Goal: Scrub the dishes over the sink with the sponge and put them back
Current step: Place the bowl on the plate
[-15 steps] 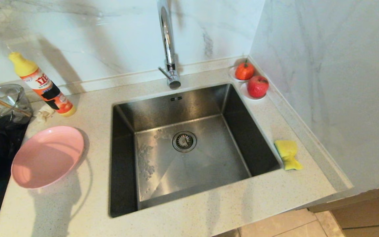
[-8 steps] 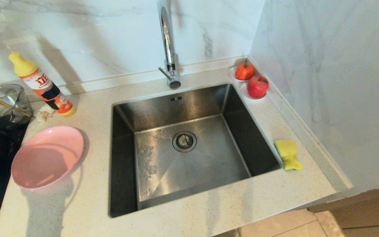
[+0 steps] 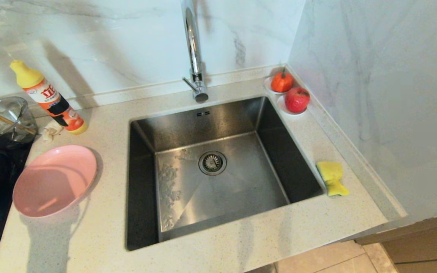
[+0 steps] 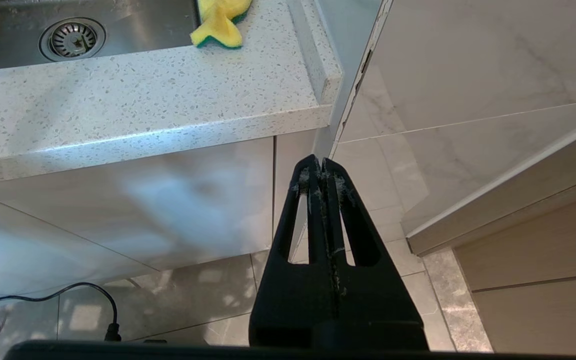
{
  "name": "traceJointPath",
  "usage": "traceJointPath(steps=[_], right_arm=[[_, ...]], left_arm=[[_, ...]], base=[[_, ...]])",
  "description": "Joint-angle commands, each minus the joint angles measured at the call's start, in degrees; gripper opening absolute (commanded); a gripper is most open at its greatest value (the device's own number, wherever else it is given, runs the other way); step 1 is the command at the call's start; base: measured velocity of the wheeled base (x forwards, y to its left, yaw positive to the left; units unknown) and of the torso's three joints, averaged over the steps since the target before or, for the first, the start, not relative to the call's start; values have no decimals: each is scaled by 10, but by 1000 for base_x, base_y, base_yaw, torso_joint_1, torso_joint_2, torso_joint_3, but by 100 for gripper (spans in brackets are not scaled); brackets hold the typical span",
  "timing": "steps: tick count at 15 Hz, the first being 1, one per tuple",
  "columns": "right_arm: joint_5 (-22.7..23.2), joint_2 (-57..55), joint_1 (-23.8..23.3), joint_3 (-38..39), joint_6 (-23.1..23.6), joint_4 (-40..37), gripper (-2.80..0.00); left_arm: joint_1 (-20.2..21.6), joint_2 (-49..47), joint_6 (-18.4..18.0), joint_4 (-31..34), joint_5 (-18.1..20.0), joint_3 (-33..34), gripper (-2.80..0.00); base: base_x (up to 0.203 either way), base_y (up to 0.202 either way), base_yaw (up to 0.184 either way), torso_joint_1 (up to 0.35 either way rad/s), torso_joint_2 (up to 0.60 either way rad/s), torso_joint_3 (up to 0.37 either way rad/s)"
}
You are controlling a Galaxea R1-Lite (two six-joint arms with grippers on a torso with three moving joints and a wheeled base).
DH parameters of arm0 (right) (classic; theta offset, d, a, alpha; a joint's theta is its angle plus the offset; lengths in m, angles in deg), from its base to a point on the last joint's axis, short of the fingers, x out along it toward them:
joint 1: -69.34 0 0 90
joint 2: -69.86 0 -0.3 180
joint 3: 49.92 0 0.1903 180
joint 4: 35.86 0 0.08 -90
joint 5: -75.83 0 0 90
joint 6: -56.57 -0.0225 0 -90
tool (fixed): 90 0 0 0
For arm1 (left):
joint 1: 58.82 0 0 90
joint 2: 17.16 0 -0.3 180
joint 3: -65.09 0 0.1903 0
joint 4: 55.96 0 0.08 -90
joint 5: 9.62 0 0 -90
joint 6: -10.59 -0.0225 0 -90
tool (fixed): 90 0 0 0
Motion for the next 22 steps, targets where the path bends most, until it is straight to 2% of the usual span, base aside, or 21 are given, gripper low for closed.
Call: traceJointPath(steps=[1, 4, 8, 22], right_arm=[[0, 0, 0, 0, 0, 0, -280], [0, 0, 0, 1, 0, 0, -280], [0, 0, 0, 0, 0, 0, -280], [0, 0, 0, 0, 0, 0, -280]], left_arm=[[0, -15, -30, -13, 3, 3, 0], [0, -38, -76, -16, 29, 8, 0], [0, -56, -78, -49, 80, 0, 0], [-3, -90, -92, -60, 91, 3, 0]], base=[[0, 0, 0, 0, 0, 0], [0, 0, 0, 0, 0, 0], [0, 0, 0, 0, 0, 0], [0, 0, 0, 0, 0, 0]])
